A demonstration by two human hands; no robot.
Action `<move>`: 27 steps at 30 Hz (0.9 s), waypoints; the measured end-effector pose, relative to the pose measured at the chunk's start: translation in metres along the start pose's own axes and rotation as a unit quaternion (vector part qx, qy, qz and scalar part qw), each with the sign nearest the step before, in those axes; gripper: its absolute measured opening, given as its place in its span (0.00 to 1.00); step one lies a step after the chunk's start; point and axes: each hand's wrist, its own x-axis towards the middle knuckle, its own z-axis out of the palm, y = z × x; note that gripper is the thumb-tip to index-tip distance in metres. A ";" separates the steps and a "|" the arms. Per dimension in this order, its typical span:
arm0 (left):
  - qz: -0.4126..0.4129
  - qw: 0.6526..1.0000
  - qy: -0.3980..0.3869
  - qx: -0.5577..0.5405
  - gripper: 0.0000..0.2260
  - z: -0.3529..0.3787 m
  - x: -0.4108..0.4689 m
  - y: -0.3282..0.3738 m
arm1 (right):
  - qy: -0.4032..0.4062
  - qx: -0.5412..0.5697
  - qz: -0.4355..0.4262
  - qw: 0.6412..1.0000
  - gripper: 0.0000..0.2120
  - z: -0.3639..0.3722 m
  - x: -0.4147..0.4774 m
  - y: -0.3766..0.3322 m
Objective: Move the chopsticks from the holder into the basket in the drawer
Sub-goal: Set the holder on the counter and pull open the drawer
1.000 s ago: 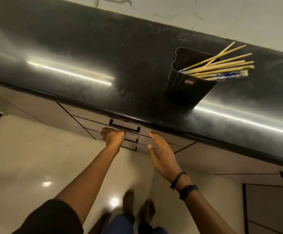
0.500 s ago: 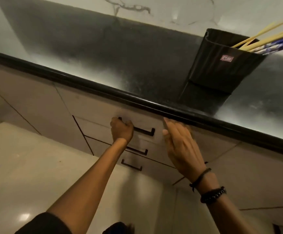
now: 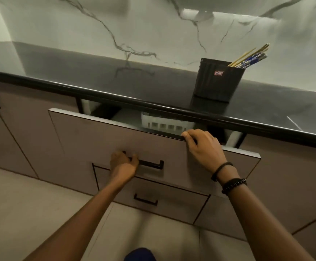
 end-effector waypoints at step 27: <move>0.165 0.943 -0.085 0.277 0.13 -0.071 0.088 0.072 | -0.160 0.045 0.196 0.966 0.23 0.021 0.061 0.039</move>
